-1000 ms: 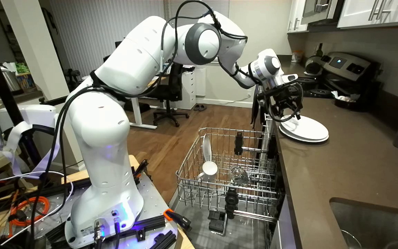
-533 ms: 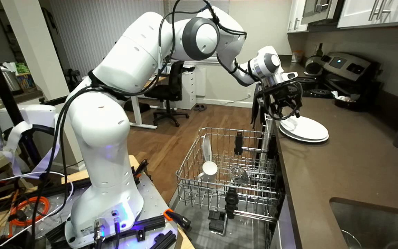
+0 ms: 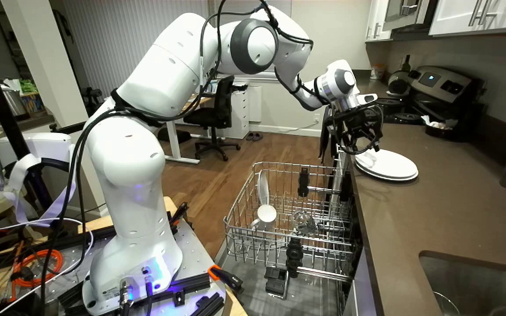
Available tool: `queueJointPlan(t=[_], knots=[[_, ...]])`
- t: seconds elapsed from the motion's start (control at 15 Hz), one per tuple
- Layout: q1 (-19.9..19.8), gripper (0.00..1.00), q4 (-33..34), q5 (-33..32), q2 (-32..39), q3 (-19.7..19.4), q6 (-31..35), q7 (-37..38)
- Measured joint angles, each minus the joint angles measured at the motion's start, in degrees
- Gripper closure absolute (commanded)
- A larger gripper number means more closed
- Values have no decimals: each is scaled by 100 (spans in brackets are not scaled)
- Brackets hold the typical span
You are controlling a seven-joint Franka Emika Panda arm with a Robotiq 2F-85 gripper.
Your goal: Remove one white plate from the dishwasher and place it on top of the white plate on the countertop
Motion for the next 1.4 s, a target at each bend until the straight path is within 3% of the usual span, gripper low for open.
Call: queueJointPlan(t=[0.47, 0.73, 0.8, 1.0, 1.4], knots=[[0, 14, -147, 257, 0, 1, 144, -156], [-1, 24, -255, 463, -139, 54, 275, -406], [2, 20, -368, 516, -258, 97, 320, -491], [8, 10, -1026, 771, -867, 347, 490, -844], [28, 14, -2790, 1609, -2430, 1040, 509, -1813]])
